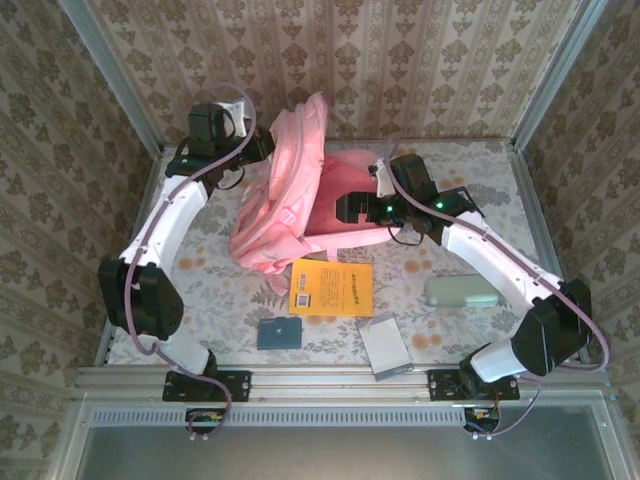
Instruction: Pack books, pencil case, and school supplies into a backpack
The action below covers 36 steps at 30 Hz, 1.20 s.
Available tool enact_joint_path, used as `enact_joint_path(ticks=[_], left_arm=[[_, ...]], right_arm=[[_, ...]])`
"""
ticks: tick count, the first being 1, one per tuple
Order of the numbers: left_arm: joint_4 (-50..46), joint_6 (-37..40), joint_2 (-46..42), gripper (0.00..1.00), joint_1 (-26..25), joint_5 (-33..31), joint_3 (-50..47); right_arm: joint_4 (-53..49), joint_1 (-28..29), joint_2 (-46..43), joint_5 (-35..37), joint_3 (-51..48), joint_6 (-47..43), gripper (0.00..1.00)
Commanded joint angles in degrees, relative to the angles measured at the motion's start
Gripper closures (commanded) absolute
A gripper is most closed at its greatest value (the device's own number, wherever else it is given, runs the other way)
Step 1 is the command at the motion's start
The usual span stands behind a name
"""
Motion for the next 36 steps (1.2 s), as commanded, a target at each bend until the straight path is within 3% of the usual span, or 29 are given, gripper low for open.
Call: enact_joint_path(ticks=[1, 4, 9, 14, 21, 26, 30, 36], left_arm=[[-4.6, 4.4, 5.6, 1.00, 0.6, -9.3, 1.8], [-3.9, 4.5, 8.8, 1.00, -1.7, -4.2, 4.5], [-4.5, 6.0, 10.4, 1.00, -6.4, -3.6, 6.3], [-2.2, 1.5, 8.2, 1.00, -4.6, -5.0, 1.5], [4.2, -10.3, -0.7, 1.00, 8.2, -11.5, -12.8], [2.7, -9.7, -6.5, 1.00, 9.4, -14.5, -15.5], [1.9, -8.8, -8.5, 1.00, 9.5, -14.5, -16.1], [4.3, -9.4, -8.3, 1.00, 9.7, -12.9, -18.9]], right_arm=[[-8.0, -0.4, -7.0, 1.5, -2.3, -3.8, 0.00], [-4.2, -0.4, -7.5, -1.9, -3.2, -2.4, 0.00], [5.8, -0.8, -4.3, -3.0, -3.2, 3.2, 0.00], [13.2, -1.3, -2.7, -2.1, -2.4, 7.0, 0.01], [-14.9, 4.5, -0.4, 4.1, 3.7, -4.7, 0.07], [-33.5, 12.5, -1.4, 11.9, 0.0, -9.1, 0.10], [-40.8, 20.2, -1.0, 13.0, -5.6, -6.5, 0.13], [-39.7, 31.8, 2.5, 13.6, -13.4, 0.6, 0.11]])
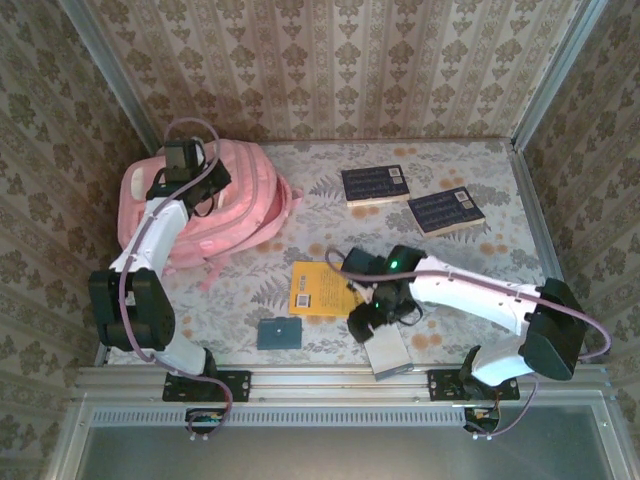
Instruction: Pack books, pencil case, and school supplies into a backpack
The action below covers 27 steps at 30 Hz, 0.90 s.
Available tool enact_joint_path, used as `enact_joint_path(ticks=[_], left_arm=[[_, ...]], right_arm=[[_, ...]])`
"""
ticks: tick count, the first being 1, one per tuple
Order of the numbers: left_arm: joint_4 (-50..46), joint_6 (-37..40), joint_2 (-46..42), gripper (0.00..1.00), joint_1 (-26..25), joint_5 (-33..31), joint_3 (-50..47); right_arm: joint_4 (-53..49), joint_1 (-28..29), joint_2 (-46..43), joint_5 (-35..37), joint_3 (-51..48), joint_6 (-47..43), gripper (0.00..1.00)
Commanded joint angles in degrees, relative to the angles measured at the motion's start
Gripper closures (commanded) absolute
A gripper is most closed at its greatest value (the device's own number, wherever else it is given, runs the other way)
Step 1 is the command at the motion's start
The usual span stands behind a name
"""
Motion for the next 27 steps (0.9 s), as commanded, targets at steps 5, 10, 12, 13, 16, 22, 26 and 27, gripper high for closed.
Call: enact_joint_path(ticks=[5, 10, 12, 13, 16, 22, 26, 27], left_arm=[[4.9, -2.0, -2.1, 1.00, -0.7, 3.3, -1.6], [5.5, -2.2, -2.8, 1.00, -0.6, 3.7, -2.2], [5.5, -2.2, -2.8, 1.00, -0.6, 3.7, -2.1], [5.5, -2.2, -2.8, 1.00, -0.6, 3.8, -2.1], [5.5, -2.2, -2.6, 1.00, -0.5, 4.0, -2.0], [5.9, -2.8, -2.1, 1.00, -0.4, 4.7, -2.0], [6.0, -2.8, -1.3, 1.00, -0.3, 6.3, -1.4], [5.8, -2.6, -1.1, 1.00, -0.2, 6.5, -1.2]], right_arm=[[-1.4, 8.3, 10.1, 8.4, -3.5, 7.1, 0.09], [1.6, 8.6, 17.7, 12.2, -2.8, 7.8, 0.09], [1.9, 8.4, 20.1, 13.7, -2.0, 7.5, 0.09], [1.8, 8.2, 21.3, 14.9, -1.6, 7.3, 0.09], [1.9, 5.7, 23.4, 17.7, -1.2, 6.7, 0.10], [2.6, -4.5, 21.0, 23.9, -0.7, 4.6, 0.14], [7.2, -11.0, 17.8, 20.8, 0.4, 2.4, 0.15], [8.9, -11.9, 16.3, 18.2, 0.3, 2.1, 0.15]])
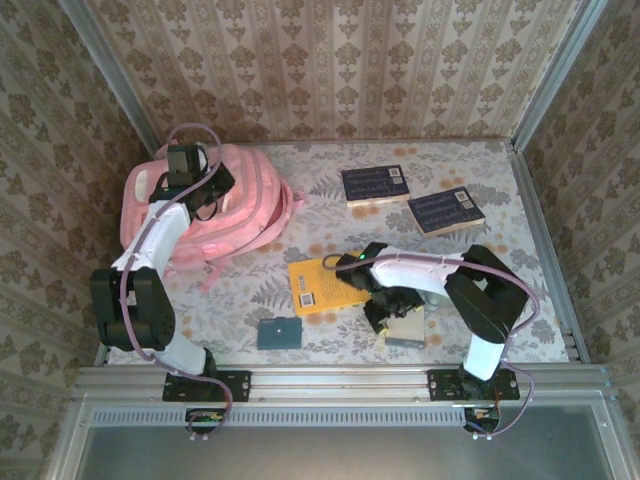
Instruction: Pack books, pencil case, and school supplies into a backpack
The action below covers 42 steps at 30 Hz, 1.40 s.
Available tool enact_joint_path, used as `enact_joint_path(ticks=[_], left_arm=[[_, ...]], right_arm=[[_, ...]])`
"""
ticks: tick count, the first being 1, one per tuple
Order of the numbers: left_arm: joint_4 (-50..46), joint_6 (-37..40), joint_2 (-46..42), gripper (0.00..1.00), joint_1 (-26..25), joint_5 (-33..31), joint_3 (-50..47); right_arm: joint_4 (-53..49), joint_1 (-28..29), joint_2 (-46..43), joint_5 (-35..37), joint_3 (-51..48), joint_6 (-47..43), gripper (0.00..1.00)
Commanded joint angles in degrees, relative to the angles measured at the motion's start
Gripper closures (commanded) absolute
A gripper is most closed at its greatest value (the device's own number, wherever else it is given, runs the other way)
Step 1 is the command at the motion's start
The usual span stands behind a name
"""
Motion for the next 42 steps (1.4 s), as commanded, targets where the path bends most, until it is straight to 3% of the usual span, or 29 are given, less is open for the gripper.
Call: enact_joint_path(ticks=[1, 6, 11, 13, 18, 22, 31, 35, 38, 42], left_arm=[[3.7, -0.6, -1.0, 1.00, -0.2, 3.4, 1.1], [3.1, 0.2, 0.5, 0.95, -1.5, 4.9, 2.2], [1.3, 1.5, 2.3, 0.97, -4.6, 6.4, 4.2], [1.1, 1.8, 2.4, 0.97, -5.5, 6.5, 4.3], [0.7, 2.2, 1.7, 1.00, -6.2, 6.6, 4.7], [0.6, 2.7, 0.8, 1.00, -6.2, 6.5, 4.6], [0.8, 3.1, -0.2, 1.00, -6.4, 6.8, 4.7], [0.9, 3.1, -0.3, 1.00, -6.3, 7.2, 4.8], [1.1, 2.8, 0.0, 1.00, -6.3, 7.6, 4.8], [1.2, 2.8, 0.0, 1.00, -6.3, 7.8, 4.8]], right_arm=[[9.7, -3.2, -4.4, -1.0, 0.1, -0.9, 0.15], [14.0, -11.0, -16.7, -10.2, -4.0, 4.3, 0.13], [12.8, -24.7, -27.8, -9.7, -9.7, 13.0, 0.01], [11.6, -30.2, -30.7, -9.6, -11.0, 18.3, 0.00], [7.9, -39.6, -34.4, -5.4, -13.0, 35.3, 0.00], [8.7, -46.3, -31.7, -8.8, -15.0, 46.5, 0.00], [16.2, -48.1, -28.5, -7.6, -18.8, 55.8, 0.00], [20.5, -49.0, -20.9, -11.1, -18.3, 51.7, 0.00], [17.8, -49.1, -12.8, -12.4, -13.2, 46.9, 0.00], [16.8, -49.1, -8.6, -12.1, -8.5, 42.5, 0.00]])
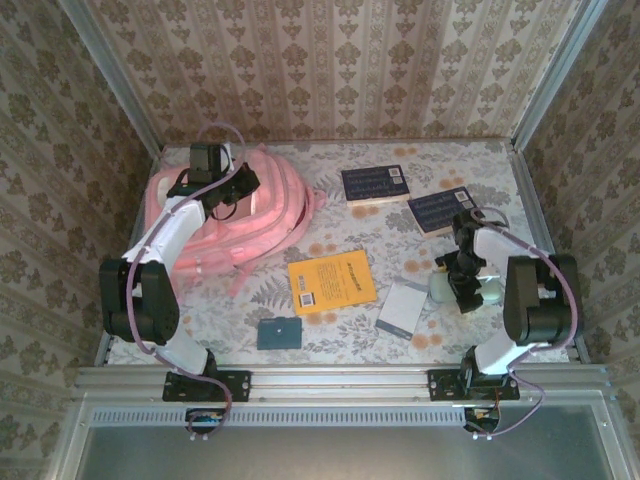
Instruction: Pack books, pencil case, and school supplies into a backpack
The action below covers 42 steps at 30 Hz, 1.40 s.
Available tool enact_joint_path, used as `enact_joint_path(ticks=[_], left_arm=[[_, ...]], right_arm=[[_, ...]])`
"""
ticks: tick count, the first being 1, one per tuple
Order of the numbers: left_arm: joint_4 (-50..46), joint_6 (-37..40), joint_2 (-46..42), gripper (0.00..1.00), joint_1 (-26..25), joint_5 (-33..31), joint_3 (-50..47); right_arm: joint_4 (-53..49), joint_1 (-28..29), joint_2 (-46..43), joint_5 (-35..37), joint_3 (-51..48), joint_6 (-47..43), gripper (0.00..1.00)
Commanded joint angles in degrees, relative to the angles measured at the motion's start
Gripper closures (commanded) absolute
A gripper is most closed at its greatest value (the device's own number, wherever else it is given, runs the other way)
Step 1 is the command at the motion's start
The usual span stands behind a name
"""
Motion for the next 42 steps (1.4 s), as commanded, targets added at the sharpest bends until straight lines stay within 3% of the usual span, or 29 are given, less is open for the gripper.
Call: enact_joint_path(ticks=[1, 11, 18, 27, 34, 42], left_arm=[[1.6, 1.1, -2.9, 1.00, -0.2, 2.0, 2.9], [1.7, 1.2, -2.7, 1.00, 0.1, 2.4, 3.0], [2.1, 1.2, -2.5, 1.00, -0.1, 2.9, 2.9], [2.1, 1.7, -2.6, 1.00, -0.2, 3.0, 2.9], [2.1, 1.7, -2.6, 1.00, -0.3, 3.4, 3.0], [2.4, 2.9, -2.3, 1.00, -0.4, 5.4, 3.7]], right_arm=[[0.0, -0.2, 0.9, -1.0, 3.9, -4.9, 0.01], [0.4, -0.1, -2.1, 1.2, 6.3, -13.1, 0.19], [1.2, -0.4, 1.8, -0.5, 5.9, -14.0, 0.01], [6.8, -0.4, 4.8, -1.2, 4.0, -11.7, 0.01], [9.2, -0.6, 0.7, 1.3, 1.8, -11.6, 0.23], [7.5, -0.4, -6.9, 5.8, 1.5, -13.8, 0.28]])
